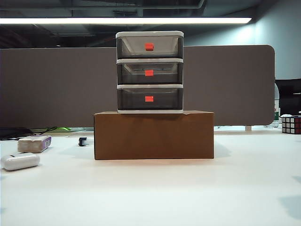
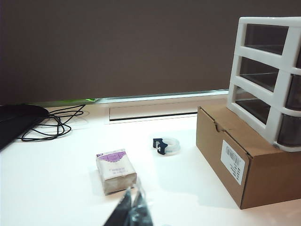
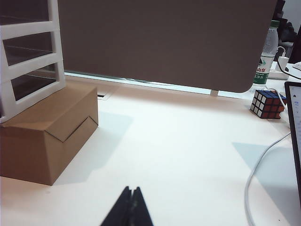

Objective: Open the third layer of the drawer on the table, pick up the earphone case on the table and put it in, and finally close the drawer.

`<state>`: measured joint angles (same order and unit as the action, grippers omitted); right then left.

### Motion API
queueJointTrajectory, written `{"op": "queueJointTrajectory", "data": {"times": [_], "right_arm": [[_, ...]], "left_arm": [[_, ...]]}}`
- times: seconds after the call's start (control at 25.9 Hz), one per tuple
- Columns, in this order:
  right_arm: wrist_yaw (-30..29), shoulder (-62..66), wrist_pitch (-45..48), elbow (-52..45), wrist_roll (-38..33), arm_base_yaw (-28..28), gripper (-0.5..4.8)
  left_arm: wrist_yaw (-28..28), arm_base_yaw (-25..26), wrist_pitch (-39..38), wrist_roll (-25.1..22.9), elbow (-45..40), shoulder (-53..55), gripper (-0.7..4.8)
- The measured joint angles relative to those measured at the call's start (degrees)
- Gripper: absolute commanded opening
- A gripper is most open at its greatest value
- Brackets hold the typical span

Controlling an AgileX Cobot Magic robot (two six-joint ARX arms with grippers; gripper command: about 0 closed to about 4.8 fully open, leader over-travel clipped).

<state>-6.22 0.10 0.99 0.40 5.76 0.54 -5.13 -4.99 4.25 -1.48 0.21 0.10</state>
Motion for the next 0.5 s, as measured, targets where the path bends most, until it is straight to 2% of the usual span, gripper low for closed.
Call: {"op": "queueJointTrajectory", "data": {"times": [0.39, 0.5], "right_arm": [[-0.04, 0.00, -0.02, 0.00, -0.02, 0.00, -0.06], [-3.52, -0.02, -0.02, 0.00, -3.65, 0.00, -0.06]], "left_arm": [[-0.22, 0.00, -0.02, 0.13, 0.00, 0.00, -0.02], [-6.34, 0.02, -0.02, 4.63, 0.00, 0.00, -0.02]]}}
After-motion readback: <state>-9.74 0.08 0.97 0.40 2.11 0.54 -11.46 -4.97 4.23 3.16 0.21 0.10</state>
